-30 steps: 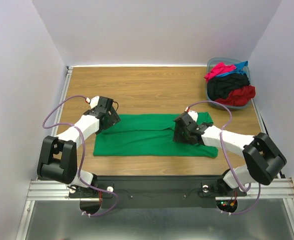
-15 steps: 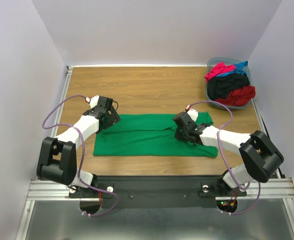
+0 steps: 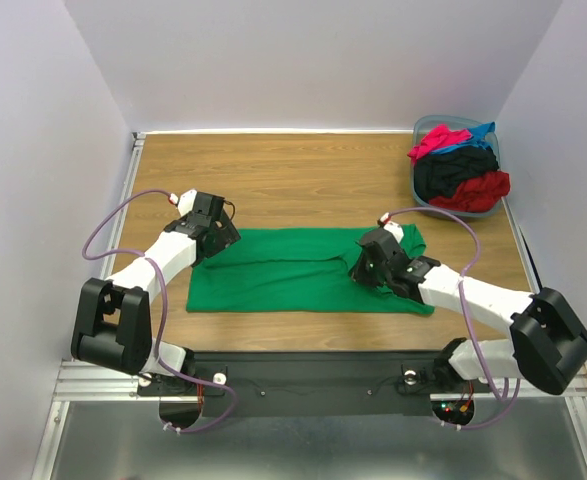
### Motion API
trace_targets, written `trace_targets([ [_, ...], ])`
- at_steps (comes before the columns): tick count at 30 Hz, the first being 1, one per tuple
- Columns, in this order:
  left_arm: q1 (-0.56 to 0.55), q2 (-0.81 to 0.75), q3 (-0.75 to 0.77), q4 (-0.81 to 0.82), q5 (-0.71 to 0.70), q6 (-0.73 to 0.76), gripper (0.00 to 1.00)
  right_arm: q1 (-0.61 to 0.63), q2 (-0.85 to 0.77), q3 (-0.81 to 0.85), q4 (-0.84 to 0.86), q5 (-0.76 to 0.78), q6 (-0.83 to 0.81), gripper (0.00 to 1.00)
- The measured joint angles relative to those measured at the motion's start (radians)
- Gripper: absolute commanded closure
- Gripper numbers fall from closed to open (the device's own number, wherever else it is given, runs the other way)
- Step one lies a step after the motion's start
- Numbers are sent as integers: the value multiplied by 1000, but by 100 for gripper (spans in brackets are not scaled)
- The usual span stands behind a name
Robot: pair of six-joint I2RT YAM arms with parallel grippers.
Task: Fold and stack the t-shirts
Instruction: Fold the tshirt
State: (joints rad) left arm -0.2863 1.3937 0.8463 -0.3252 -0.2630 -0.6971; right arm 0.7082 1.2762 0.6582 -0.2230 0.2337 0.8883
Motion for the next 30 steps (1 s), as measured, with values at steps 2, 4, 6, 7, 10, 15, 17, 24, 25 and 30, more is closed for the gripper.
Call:
trace_targets([
  [2,0,0,0,-1,0,0,2,0,-3,-1,0,-10,3,99],
  [4,0,0,0,-2,0,0,2,0,7,-1,5,-39,6,98],
  [6,0,0,0,-3,-2,0,2,0,23,-1,8,-61,6,89],
  [7,0,0,0,-6,-2,0,2,0,34,-1,9,-74,7,85],
  [10,0,0,3,-12,-5,0,2,0,68,-1,11,-113,10,56],
  [15,0,0,14,-26,-13,0,2,1,61,0,10,-247,-45,0],
  [17,0,0,21,-31,-15,0,2,1,35,2,8,-313,-76,0],
  [24,0,14,64,-39,-18,0,2,6,-97,68,1,-416,-172,0],
  [25,0,26,75,-38,-18,1,2,6,-98,84,0,-401,-180,0],
  [30,0,57,90,-38,-14,2,2,6,-37,140,-10,-284,-196,0],
])
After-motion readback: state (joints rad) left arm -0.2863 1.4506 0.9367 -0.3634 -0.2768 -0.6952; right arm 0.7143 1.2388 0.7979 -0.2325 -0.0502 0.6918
